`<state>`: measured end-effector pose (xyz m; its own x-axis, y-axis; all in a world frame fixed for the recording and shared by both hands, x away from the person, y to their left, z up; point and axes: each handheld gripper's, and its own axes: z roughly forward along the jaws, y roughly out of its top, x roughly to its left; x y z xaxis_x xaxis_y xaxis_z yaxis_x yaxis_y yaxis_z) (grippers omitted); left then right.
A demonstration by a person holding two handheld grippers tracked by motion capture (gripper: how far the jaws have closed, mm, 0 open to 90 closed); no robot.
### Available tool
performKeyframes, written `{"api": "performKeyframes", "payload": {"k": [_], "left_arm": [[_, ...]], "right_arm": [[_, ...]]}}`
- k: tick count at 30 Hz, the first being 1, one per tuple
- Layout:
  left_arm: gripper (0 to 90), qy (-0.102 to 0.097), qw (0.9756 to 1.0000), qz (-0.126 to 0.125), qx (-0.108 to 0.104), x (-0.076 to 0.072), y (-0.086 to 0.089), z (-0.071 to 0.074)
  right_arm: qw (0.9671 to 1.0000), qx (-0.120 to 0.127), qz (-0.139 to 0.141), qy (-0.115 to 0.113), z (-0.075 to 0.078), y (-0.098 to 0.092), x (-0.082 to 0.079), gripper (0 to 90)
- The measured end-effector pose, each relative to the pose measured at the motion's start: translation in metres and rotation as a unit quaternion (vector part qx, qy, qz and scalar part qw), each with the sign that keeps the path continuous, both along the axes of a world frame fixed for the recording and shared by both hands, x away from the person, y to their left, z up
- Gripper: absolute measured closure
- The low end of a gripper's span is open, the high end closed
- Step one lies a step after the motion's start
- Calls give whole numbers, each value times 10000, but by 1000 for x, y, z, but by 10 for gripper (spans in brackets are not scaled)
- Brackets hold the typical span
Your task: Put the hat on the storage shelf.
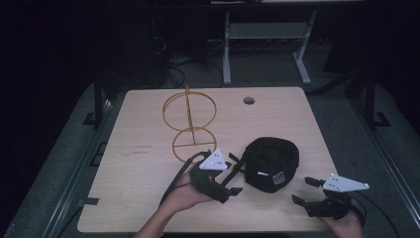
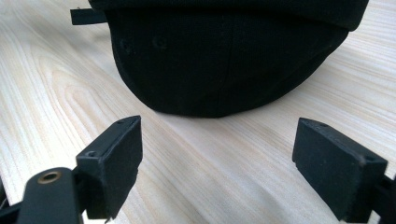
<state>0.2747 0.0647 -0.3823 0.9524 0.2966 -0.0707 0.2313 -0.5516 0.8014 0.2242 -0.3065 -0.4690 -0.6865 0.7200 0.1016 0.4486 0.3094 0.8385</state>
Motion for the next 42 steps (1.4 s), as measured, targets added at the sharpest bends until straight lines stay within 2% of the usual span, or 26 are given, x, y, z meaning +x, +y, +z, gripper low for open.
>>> {"api": "performKeyframes", "payload": {"k": [8, 16, 19, 21, 23, 32, 36, 42], "left_arm": [[199, 10, 9997, -187, 125, 5, -22, 3], [226, -15, 9995, -307, 105, 9, -43, 9], [235, -33, 9991, -375, 204, 13, -51, 9], [250, -19, 9988, -423, 241, 15, -56, 7], [264, 87, 9985, -475, 259, 19, -61, 5], [332, 153, 9962, -622, 585, 29, -77, -3], [378, 313, 9938, -761, 753, 34, -80, -10], [439, 289, 9920, -805, 929, 39, -83, -14]], "right_arm": [[10000, 0, -2, 5, 0, 0, 1, 157], [10000, 6, -5, 9, 0, 0, 1, 157], [10000, 6, -10, -3, 0, -1, 0, 157], [10000, 7, -13, -9, 0, -1, 0, 157], [10000, 14, -23, 3, 0, -2, 0, 157], [10000, 10, 0, 5, -1, -1, 0, 157], [10000, 3, 19, -9, -1, -1, 0, 157], [10000, -48, 74, 20, -1, 2, 1, 157]]}}
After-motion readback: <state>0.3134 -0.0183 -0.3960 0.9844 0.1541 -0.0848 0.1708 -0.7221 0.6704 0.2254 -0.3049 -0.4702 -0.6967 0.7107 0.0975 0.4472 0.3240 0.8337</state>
